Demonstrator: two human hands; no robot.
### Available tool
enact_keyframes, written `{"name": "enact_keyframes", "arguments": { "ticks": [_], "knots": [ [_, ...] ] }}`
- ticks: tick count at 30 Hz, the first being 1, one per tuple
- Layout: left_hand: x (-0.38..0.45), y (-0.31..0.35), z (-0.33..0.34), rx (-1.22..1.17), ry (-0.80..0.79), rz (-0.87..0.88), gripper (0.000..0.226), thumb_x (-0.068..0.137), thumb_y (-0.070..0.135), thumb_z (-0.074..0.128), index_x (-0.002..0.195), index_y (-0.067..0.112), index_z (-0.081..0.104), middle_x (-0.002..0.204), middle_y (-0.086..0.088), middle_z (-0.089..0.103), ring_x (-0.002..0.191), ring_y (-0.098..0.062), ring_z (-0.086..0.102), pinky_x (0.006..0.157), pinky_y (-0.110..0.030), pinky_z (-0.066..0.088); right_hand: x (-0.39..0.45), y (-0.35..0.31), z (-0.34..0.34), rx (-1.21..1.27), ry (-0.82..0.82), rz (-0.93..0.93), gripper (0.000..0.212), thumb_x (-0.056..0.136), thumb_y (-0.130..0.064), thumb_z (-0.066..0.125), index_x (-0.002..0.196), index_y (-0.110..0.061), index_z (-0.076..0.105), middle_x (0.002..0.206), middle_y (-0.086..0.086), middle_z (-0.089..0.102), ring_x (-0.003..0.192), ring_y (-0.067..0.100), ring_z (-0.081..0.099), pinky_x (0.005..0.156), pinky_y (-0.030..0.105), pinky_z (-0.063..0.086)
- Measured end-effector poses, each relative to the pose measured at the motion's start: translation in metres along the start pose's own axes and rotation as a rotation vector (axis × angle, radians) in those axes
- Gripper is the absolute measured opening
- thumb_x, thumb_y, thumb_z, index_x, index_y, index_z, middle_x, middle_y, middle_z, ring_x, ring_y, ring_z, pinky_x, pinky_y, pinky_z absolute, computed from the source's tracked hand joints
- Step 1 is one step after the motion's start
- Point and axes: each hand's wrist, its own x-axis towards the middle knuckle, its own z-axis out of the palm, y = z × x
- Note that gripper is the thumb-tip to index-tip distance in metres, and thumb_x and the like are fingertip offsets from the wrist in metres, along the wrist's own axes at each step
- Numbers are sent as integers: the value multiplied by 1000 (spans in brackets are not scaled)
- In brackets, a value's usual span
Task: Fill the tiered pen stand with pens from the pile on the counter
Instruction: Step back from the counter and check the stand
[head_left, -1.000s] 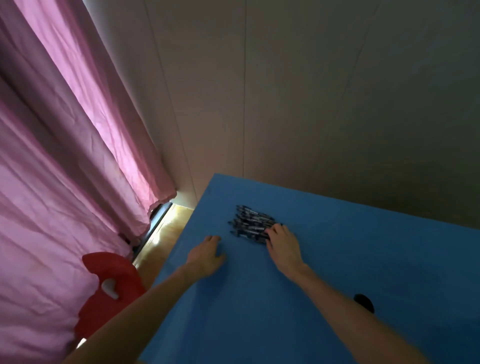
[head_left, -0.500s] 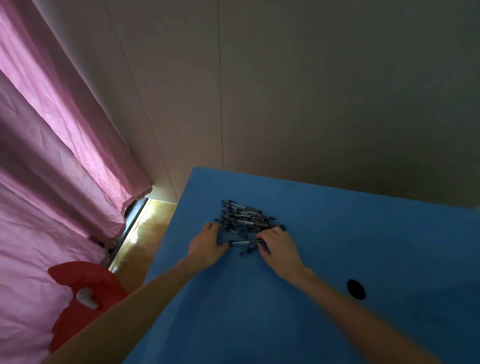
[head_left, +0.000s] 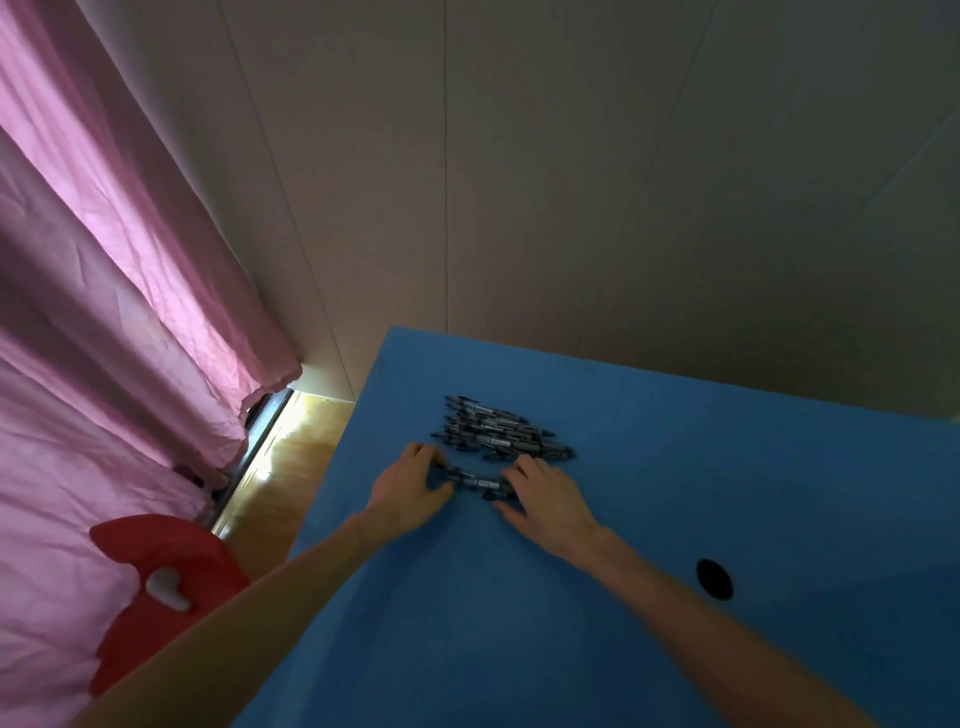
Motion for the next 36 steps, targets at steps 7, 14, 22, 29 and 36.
{"name": "enact_keyframes", "arguments": {
  "ticks": [7, 14, 22, 29, 36],
  "knots": [
    [9, 11, -16, 14, 117, 59, 34, 96, 29, 61, 130, 24, 57, 127, 8, 58, 92, -14, 62, 77, -30, 48, -5, -6, -8, -168, -209, -120, 28, 105, -37, 43, 118, -14, 48, 111, 6, 57, 91, 21, 56, 73, 37, 48],
    [39, 37, -15, 502, 134, 347, 51, 97, 32, 60, 143, 17, 46, 145, -3, 43, 129, -25, 45, 101, -36, 44, -25, 5, -9, -90, -182, -82, 27, 105, -36, 40, 119, -15, 48, 108, 3, 55, 86, 17, 51, 70, 33, 42],
    [55, 42, -8, 698, 83, 380, 35, 96, 27, 56, 129, 15, 54, 130, -4, 55, 116, -26, 54, 87, -36, 45, -28, 12, -10, 18, -142, -33, 23, 104, -39, 42, 113, -19, 50, 103, -1, 56, 85, 15, 51, 75, 34, 48],
    [63, 51, -6, 730, 66, 446, 36, 99, 29, 53, 132, 13, 56, 130, -6, 57, 117, -27, 55, 84, -37, 45, -35, 16, -5, 92, -94, 0, 24, 103, -37, 43, 114, -18, 52, 105, -2, 55, 91, 15, 52, 78, 34, 49],
    [66, 49, -3, 803, 37, 506, 39, 103, 30, 47, 137, 11, 52, 133, -7, 56, 118, -26, 54, 89, -37, 46, -36, 18, -1, 127, -65, 14, 24, 102, -38, 44, 113, -19, 53, 105, -2, 57, 92, 15, 53, 80, 36, 50]
  ]
}}
